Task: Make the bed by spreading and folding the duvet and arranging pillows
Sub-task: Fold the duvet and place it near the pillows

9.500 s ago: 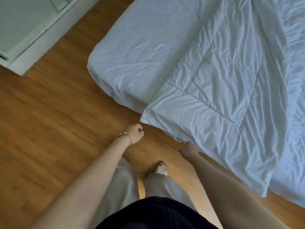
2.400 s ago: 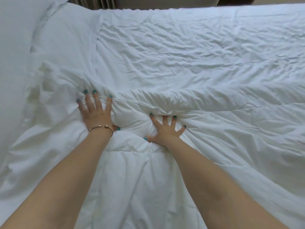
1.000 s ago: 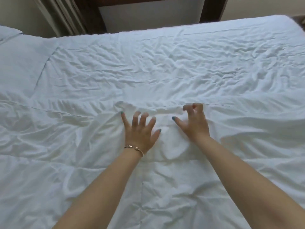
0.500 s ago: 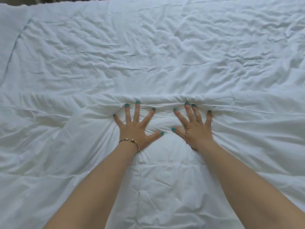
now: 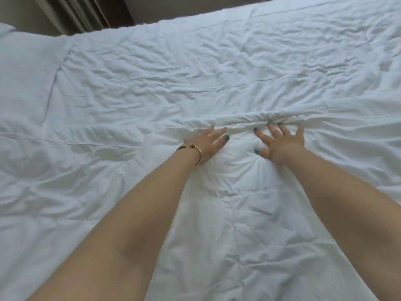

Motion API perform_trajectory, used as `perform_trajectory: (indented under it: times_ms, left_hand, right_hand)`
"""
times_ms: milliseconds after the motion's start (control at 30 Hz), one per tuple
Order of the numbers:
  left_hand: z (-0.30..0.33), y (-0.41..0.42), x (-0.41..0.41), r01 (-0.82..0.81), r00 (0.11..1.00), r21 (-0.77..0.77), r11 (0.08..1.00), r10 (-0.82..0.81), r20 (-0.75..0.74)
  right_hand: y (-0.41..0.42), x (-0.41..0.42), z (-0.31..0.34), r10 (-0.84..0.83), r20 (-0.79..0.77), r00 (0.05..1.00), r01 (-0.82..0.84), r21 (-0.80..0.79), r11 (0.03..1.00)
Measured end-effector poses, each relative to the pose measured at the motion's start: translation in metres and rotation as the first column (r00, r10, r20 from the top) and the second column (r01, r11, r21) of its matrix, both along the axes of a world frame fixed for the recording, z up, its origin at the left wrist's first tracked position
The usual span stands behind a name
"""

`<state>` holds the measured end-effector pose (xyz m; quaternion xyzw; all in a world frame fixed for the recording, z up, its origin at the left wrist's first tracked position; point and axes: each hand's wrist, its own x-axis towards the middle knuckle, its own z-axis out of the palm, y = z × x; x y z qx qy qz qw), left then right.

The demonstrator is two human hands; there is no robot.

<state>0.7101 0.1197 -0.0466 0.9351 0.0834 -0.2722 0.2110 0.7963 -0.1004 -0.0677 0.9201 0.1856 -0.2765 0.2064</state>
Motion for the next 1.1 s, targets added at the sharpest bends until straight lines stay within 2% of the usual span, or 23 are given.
perform_trajectory:
  times_ms: [67,133,167,200,233,267,300,333,367,433,500,533,600,633,667,733,767,833,900,967,1000,1033,1100]
  left_hand:
    - [0.028,0.040,-0.018,-0.082,0.944,-0.054,0.995,0.095,0.315]
    - [0.040,0.086,-0.045,-0.209,0.798,0.006,0.978,0.166,0.580]
    - [0.040,0.112,-0.060,-0.256,0.785,0.052,0.965,0.176,0.594]
    - [0.036,0.137,-0.076,-0.275,0.832,0.113,0.955,0.178,0.525]
    - [0.031,0.160,-0.094,-0.252,0.911,0.189,0.949,0.167,0.378]
    - [0.028,0.180,-0.111,-0.170,0.975,0.267,0.949,0.122,0.186]
    - [0.025,0.198,-0.126,-0.076,0.997,0.332,0.940,0.074,0.019]
    - [0.023,0.211,-0.138,-0.023,0.996,0.397,0.918,0.053,-0.066]
    - [0.022,0.219,-0.146,0.009,0.996,0.478,0.878,0.037,-0.087]
    - [0.021,0.219,-0.151,0.048,0.999,0.634,0.772,-0.021,-0.050]
    - [0.025,0.216,-0.149,-0.034,0.997,0.668,0.743,-0.018,0.071]
    - [0.031,0.221,-0.147,-0.148,0.983,0.640,0.754,0.042,0.178]
    - [0.045,0.242,-0.144,-0.435,0.870,0.473,0.766,0.222,0.440]
    - [0.052,0.254,-0.143,-0.502,0.805,0.387,0.773,0.255,0.535]
    - [0.057,0.263,-0.142,-0.492,0.774,0.340,0.801,0.223,0.593]
    - [0.055,0.265,-0.146,-0.371,0.762,0.307,0.876,0.098,0.640]
    - [0.049,0.262,-0.150,-0.333,0.741,0.327,0.885,0.031,0.670]
    - [0.032,0.248,-0.160,-0.317,0.703,0.432,0.844,-0.096,0.704]
    - [0.015,0.232,-0.176,-0.265,0.762,0.551,0.792,-0.178,0.622]
    - [0.003,0.222,-0.193,-0.220,0.924,0.536,0.815,-0.002,0.381]
    - [-0.008,0.224,-0.197,-0.195,0.971,0.527,0.827,0.089,0.221]
    - [-0.015,0.227,-0.197,-0.160,0.987,0.492,0.856,0.139,0.080]
    - [-0.008,0.238,-0.186,-0.070,0.979,0.361,0.930,0.134,-0.154]
  right_hand:
    - [0.031,-0.012,0.025,-0.097,-0.013,0.995,0.097,-0.002,0.995]
    - [0.071,-0.033,0.043,-0.141,-0.006,0.990,0.138,0.237,0.962]
    - [0.092,-0.046,0.049,-0.117,-0.030,0.993,0.119,0.399,0.909]
    - [0.115,-0.060,0.054,-0.056,-0.062,0.997,0.081,0.535,0.841]
    - [0.138,-0.072,0.057,0.015,-0.084,0.996,0.040,0.614,0.788]
    - [0.158,-0.082,0.060,0.067,-0.106,0.992,0.016,0.634,0.773]
    - [0.176,-0.091,0.060,0.094,-0.140,0.986,0.013,0.617,0.787]
    - [0.189,-0.098,0.057,0.091,-0.178,0.980,0.030,0.579,0.815]
    - [0.197,-0.105,0.050,0.070,-0.208,0.976,0.056,0.542,0.839]
    - [0.202,-0.119,0.036,0.014,-0.226,0.974,0.102,0.491,0.865]
    - [0.200,-0.129,0.033,-0.072,-0.155,0.985,0.143,0.522,0.841]
    - [0.199,-0.131,0.036,-0.155,-0.077,0.985,0.170,0.586,0.793]
    - [0.197,-0.129,0.045,-0.416,0.088,0.905,0.220,0.740,0.635]
    - [0.197,-0.128,0.049,-0.534,0.106,0.839,0.250,0.797,0.550]
    - [0.198,-0.126,0.049,-0.596,0.090,0.798,0.266,0.835,0.482]
    - [0.205,-0.133,0.043,-0.568,0.048,0.822,0.268,0.847,0.459]
    - [0.209,-0.139,0.036,-0.511,0.073,0.856,0.215,0.850,0.481]
    - [0.217,-0.156,0.029,-0.351,0.185,0.918,0.017,0.866,0.500]
    - [0.224,-0.173,0.024,-0.155,0.232,0.960,-0.111,0.829,0.548]
    - [0.229,-0.184,0.018,-0.008,0.106,0.994,-0.067,0.684,0.727]
    - [0.230,-0.185,0.014,0.022,0.046,0.999,-0.044,0.572,0.819]
    - [0.232,-0.184,0.012,0.028,-0.001,1.000,-0.025,0.459,0.888]
    - [0.239,-0.184,0.014,-0.024,-0.076,0.997,0.046,0.301,0.953]
